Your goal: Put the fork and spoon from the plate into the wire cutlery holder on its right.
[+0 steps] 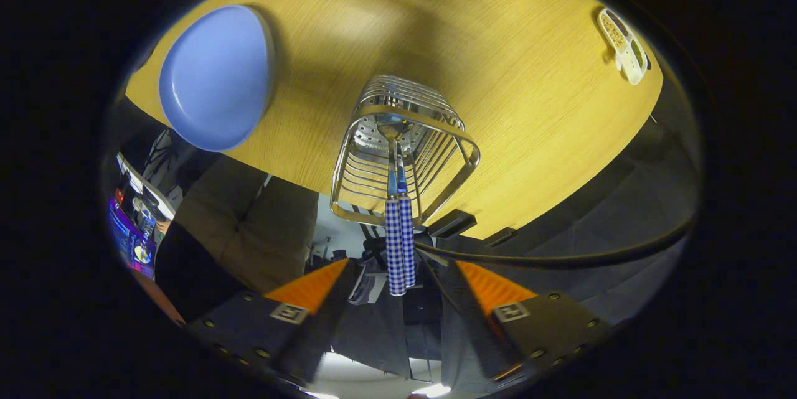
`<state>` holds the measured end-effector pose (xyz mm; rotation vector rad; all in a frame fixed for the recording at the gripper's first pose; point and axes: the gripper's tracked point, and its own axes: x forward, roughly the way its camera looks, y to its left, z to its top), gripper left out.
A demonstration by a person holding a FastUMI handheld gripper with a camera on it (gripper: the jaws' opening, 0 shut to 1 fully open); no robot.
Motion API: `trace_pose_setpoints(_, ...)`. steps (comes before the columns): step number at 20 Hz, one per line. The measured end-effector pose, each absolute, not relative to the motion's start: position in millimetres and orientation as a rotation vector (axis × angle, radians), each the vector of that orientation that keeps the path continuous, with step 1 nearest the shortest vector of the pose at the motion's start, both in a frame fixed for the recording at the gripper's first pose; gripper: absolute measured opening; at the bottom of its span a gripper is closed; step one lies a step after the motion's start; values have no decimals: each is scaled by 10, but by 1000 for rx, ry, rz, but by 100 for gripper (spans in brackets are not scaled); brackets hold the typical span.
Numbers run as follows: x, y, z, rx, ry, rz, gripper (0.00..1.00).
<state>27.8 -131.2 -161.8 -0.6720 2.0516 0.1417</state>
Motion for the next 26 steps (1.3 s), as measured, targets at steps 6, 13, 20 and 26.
trace_pose_setpoints(6,-14,-1262,-1426,-470,1799,144,97)
trace_pose_setpoints(13,-412,-1105,-1286,-75,1271,16,98)
trace_pose_setpoints(20,-6,-736,4,103,249,-41,99)
trace_pose_setpoints(26,-168,-526,503,131,-63,-10,98)
